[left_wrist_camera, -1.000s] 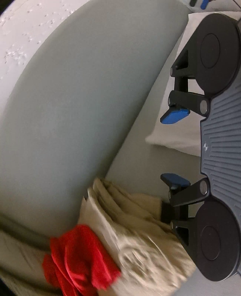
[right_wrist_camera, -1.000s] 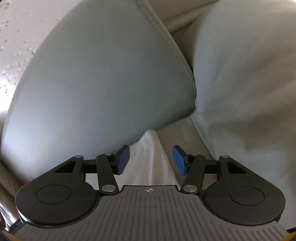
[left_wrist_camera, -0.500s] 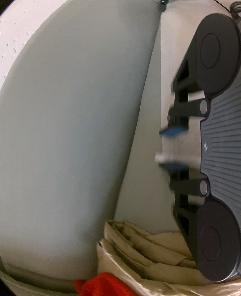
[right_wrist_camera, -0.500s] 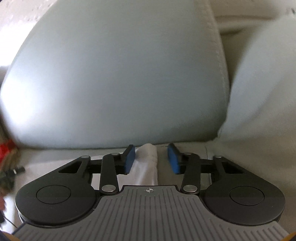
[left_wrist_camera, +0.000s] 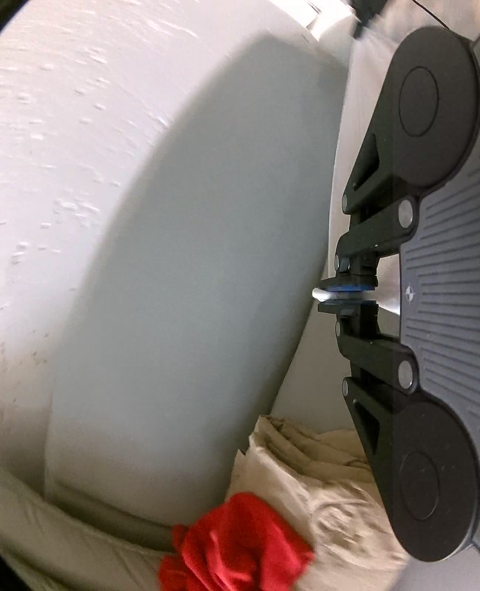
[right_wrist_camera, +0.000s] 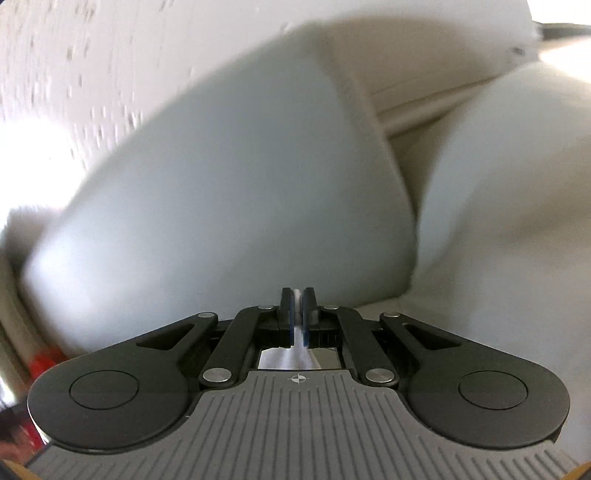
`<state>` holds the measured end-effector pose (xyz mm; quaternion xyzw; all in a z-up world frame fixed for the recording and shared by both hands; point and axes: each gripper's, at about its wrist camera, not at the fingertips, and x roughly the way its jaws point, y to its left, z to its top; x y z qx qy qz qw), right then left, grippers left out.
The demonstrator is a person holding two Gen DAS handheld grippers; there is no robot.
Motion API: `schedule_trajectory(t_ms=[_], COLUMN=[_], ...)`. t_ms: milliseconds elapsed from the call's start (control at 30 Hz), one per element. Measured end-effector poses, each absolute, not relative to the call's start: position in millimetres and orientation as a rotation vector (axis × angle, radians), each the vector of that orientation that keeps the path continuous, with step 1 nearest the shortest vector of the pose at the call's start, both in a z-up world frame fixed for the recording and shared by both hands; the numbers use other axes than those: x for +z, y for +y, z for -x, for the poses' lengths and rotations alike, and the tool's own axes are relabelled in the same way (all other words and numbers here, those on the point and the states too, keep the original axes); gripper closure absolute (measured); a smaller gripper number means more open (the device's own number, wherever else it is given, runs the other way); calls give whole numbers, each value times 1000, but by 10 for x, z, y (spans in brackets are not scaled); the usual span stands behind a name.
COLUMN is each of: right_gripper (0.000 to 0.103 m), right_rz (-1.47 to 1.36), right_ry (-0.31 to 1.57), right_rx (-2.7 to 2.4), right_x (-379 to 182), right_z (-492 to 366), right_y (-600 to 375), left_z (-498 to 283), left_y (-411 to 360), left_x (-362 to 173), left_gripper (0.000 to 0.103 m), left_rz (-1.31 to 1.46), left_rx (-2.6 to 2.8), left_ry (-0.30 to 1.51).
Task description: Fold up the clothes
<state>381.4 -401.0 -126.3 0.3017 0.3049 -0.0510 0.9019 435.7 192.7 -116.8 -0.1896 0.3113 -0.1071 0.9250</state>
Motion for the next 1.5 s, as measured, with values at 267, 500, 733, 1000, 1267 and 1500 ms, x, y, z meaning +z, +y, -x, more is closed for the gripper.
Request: schedule_trajectory(t_ms=[267,500,733,1000,1267,1500], right_gripper=[100,100,100,100,100,79], right_rz=[-784,-739,-717,-670,-657,-640], right_ry=[648,802,800,801,797,894], right_rx=[-139,-158,-163,-185,-213,-252], right_x=[-955,-1228,-1388,-1256,-1262,-1389], right_z=[-2463,-1334,-606,-341,-214,-249], right_y=[-4138,-4004,-3867,-3723,-3695,-3595], left_z=[-3064,-1791,-955,-674,-685,-517], left_y=[1904,1901,1815,1565,1639,1491], left_x=[-1051,-1349,-973,-1127,-1169,-1103], left_gripper=[101,101,101,101,100,67], left_rz=[560,494,450,335,292,167], left_rx=[-190,18,40,46,58,209], left_ry=[685,876,757,792,878,873])
